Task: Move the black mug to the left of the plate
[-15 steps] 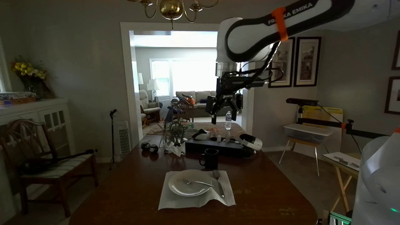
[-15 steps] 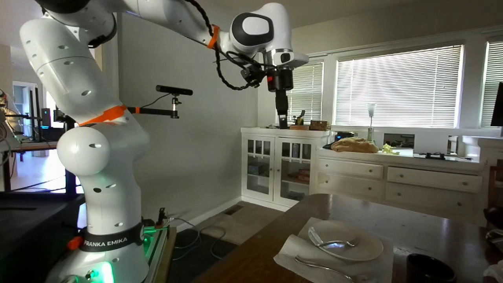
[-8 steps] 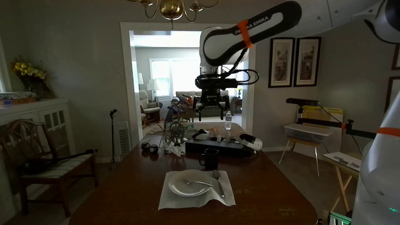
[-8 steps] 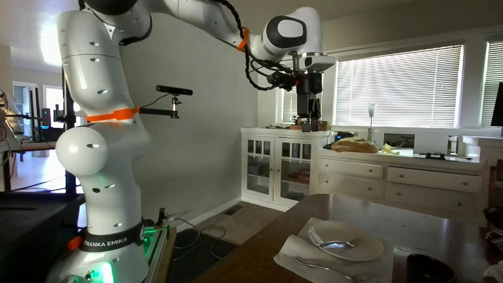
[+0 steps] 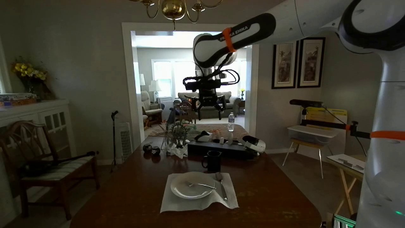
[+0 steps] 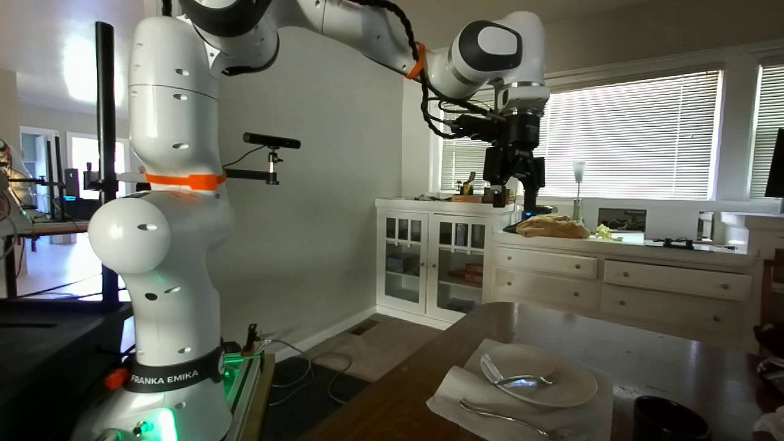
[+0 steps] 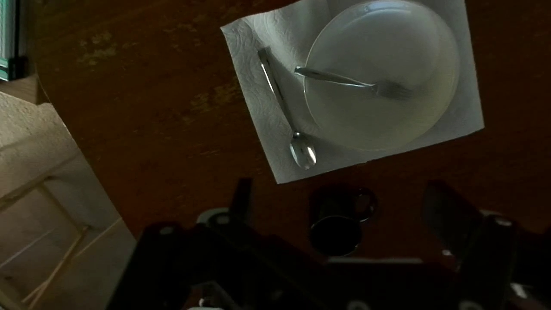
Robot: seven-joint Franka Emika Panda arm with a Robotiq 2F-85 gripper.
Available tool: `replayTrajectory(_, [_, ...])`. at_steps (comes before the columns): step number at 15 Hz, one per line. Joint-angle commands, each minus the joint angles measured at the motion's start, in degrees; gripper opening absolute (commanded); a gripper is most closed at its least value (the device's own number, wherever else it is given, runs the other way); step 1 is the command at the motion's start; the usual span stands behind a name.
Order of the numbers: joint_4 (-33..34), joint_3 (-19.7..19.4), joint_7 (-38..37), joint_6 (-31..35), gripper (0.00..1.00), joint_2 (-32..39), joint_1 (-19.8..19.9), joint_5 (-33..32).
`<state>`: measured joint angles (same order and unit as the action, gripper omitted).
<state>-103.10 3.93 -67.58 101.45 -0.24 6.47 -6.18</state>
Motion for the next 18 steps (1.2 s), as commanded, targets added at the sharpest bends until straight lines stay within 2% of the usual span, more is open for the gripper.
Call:
replayTrajectory(1, [1.4, -2.6, -2.0, -1.0, 1.0, 1.1, -1.9, 0.0])
replayTrajectory(8, [2.1, -3.4, -2.0, -1.2, 1.0, 1.7, -2.7, 0.1])
replayTrajectory(12, [7.6, -4.6, -9.8, 1.5, 1.0, 8.3, -2.7, -0.8])
replayTrajectory(18, [14.1, -8.3, -26.2, 11.5, 1.0, 19.1, -3.8, -0.3])
